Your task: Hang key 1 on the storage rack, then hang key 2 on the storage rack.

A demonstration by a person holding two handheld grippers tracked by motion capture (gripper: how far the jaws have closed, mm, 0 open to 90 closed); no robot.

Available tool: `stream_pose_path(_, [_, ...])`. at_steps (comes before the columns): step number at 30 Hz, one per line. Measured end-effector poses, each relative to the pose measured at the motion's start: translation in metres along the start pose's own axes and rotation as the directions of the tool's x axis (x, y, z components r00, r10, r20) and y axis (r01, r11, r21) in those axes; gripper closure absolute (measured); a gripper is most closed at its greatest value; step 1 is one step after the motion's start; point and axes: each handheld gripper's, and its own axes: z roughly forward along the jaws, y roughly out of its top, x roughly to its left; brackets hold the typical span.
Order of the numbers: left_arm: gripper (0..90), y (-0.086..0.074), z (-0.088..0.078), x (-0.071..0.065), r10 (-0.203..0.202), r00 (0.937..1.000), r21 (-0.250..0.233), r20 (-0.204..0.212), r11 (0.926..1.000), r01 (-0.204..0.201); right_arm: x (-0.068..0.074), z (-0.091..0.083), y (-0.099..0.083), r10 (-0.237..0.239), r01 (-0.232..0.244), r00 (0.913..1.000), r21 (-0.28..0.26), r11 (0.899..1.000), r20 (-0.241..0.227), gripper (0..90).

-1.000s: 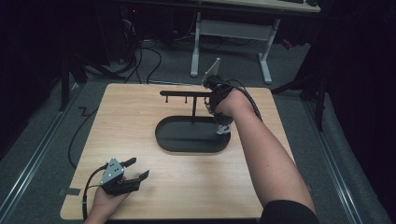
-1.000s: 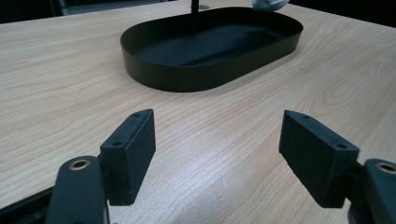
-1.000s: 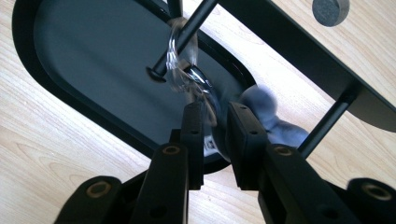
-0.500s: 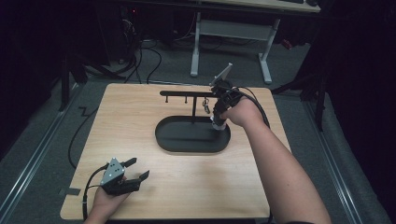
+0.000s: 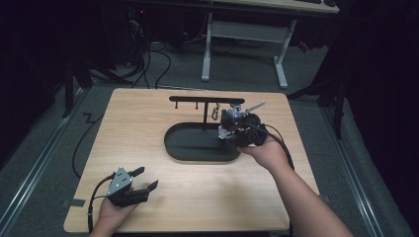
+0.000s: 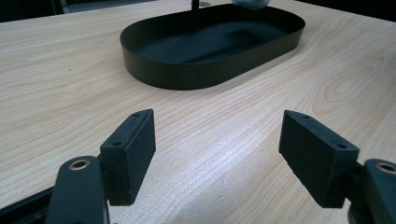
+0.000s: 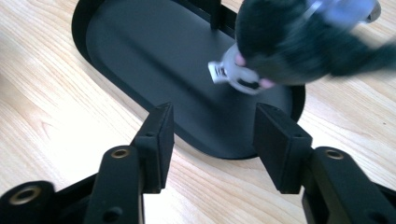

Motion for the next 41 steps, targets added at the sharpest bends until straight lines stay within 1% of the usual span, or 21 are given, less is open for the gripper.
stream_pose_path(7, [27.7, 0.000, 0.001, -0.001, 0.008, 1.0000, 0.011, 0.000, 0.9999, -0.008, 0.006, 0.013, -0.031, -0.024, 0.025, 0.9996, -0.061, 0.998, 0.015, 41.7])
stream_pose_path(8, [27.7, 0.000, 0.000, 0.000, 0.007, 1.0000, 0.010, 0.000, 0.9999, -0.007, 0.010, 0.020, -0.046, -0.035, 0.035, 0.9994, -0.081, 0.996, 0.005, 39.5])
stream_pose_path(10, [27.7, 0.000, 0.001, 0.000, 0.003, 1.0000, 0.006, -0.001, 1.0000, -0.003, 0.012, 0.023, -0.053, -0.035, 0.036, 0.9994, -0.092, 0.995, 0.004, 38.8])
stream_pose_path(11, [27.7, 0.000, 0.001, 0.000, 0.003, 1.0000, 0.008, -0.001, 1.0000, -0.003, 0.015, 0.029, -0.068, -0.042, 0.043, 0.9991, -0.119, 0.992, 0.005, 37.3])
stream_pose_path(12, [27.7, 0.000, 0.001, 0.000, 0.003, 1.0000, 0.008, -0.001, 1.0000, -0.003, 0.015, 0.029, -0.068, -0.042, 0.043, 0.9991, -0.119, 0.992, 0.005, 37.3])
stream_pose_path(13, [27.7, 0.000, 0.001, 0.000, 0.004, 1.0000, 0.011, -0.003, 0.9999, -0.004, 0.016, 0.035, -0.085, -0.040, 0.041, 0.9992, -0.146, 0.988, 0.009, 37.0])
stream_pose_path(15, [27.7, 0.000, 0.001, -0.001, 0.003, 1.0000, 0.009, -0.005, 1.0000, -0.003, 0.016, 0.036, -0.091, -0.040, 0.041, 0.9991, -0.158, 0.987, 0.013, 36.6])
stream_pose_path(17, [27.7, 0.000, 0.000, -0.001, 0.006, 0.9999, 0.010, -0.014, 0.9999, -0.006, 0.016, 0.041, -0.116, -0.032, 0.034, 0.9994, -0.219, 0.975, 0.013, 34.9])
stream_pose_path(20, [27.7, 0.000, 0.000, -0.001, 0.001, 0.9999, 0.003, -0.017, 1.0000, -0.001, 0.017, 0.043, -0.131, -0.020, 0.024, 0.9996, -0.242, 0.970, 0.019, 33.1])
stream_pose_path(21, [27.7, 0.000, 0.000, -0.001, 0.002, 0.9998, 0.001, -0.018, 1.0000, -0.002, 0.019, 0.045, -0.147, -0.037, 0.048, 0.9984, -0.279, 0.959, 0.043, 29.9])
stream_pose_path(22, [27.7, 0.000, 0.000, -0.001, 0.001, 0.9999, -0.001, -0.017, 1.0000, -0.001, 0.019, 0.045, -0.147, -0.037, 0.048, 0.9984, -0.279, 0.959, 0.043, 29.9])
stream_pose_path(23, [27.7, 0.000, 0.000, -0.001, 0.002, 0.9999, -0.002, -0.017, 1.0000, -0.002, 0.022, 0.042, -0.164, -0.041, 0.057, 0.9975, -0.316, 0.947, 0.058, 24.8])
stream_pose_path(25, [27.7, 0.000, -0.001, -0.001, -0.002, 0.9997, -0.007, -0.025, 1.0000, 0.002, 0.026, 0.039, -0.186, -0.029, 0.058, 0.9963, -0.383, 0.922, 0.080, 23.3])
stream_pose_path(26, [27.7, 0.000, -0.001, -0.001, -0.004, 0.9996, -0.010, -0.027, 0.9999, 0.004, 0.025, 0.037, -0.193, -0.016, 0.037, 0.9982, -0.392, 0.919, 0.059, 20.8])
stream_pose_path(27, [27.7, 0.000, -0.001, -0.001, -0.004, 0.9996, -0.010, -0.027, 0.9999, 0.004, 0.025, 0.037, -0.193, -0.016, 0.037, 0.9982, -0.392, 0.919, 0.059, 20.8])
stream_pose_path(28, [27.7, 0.000, 0.000, -0.001, -0.006, 0.9996, -0.010, -0.029, 0.9999, 0.006, 0.024, 0.033, -0.199, 0.011, -0.006, 0.9999, -0.399, 0.917, 0.008, 16.6])
stream_pose_path(30, [27.6, 0.000, 0.000, -0.001, -0.004, 0.9996, -0.007, -0.028, 1.0000, 0.004, 0.023, 0.032, -0.201, 0.010, -0.001, 0.9997, -0.406, 0.914, 0.020, 17.0])
stream_pose_path(31, [27.7, 0.000, 0.000, -0.001, 0.000, 0.9995, -0.002, -0.031, 1.0000, 0.000, 0.021, 0.034, -0.204, 0.007, 0.002, 0.9997, -0.387, 0.922, 0.022, 16.6])
stream_pose_path(36, [27.7, 0.000, 0.000, -0.002, 0.000, 0.9993, -0.005, -0.036, 1.0000, 0.000, 0.019, 0.038, -0.201, 0.011, 0.001, 0.9996, -0.392, 0.920, 0.028, 16.5])
stream_pose_path(37, [27.7, 0.000, -0.001, -0.001, -0.002, 0.9994, -0.010, -0.034, 0.9999, 0.002, 0.020, 0.040, -0.200, 0.016, -0.007, 0.9996, -0.379, 0.926, 0.021, 16.8])
stream_pose_path(41, [27.7, 0.000, -0.001, -0.001, 0.001, 0.9997, -0.014, -0.025, 0.9999, -0.001, 0.023, 0.040, -0.198, 0.012, 0.002, 0.9994, -0.389, 0.921, 0.033, 16.5])
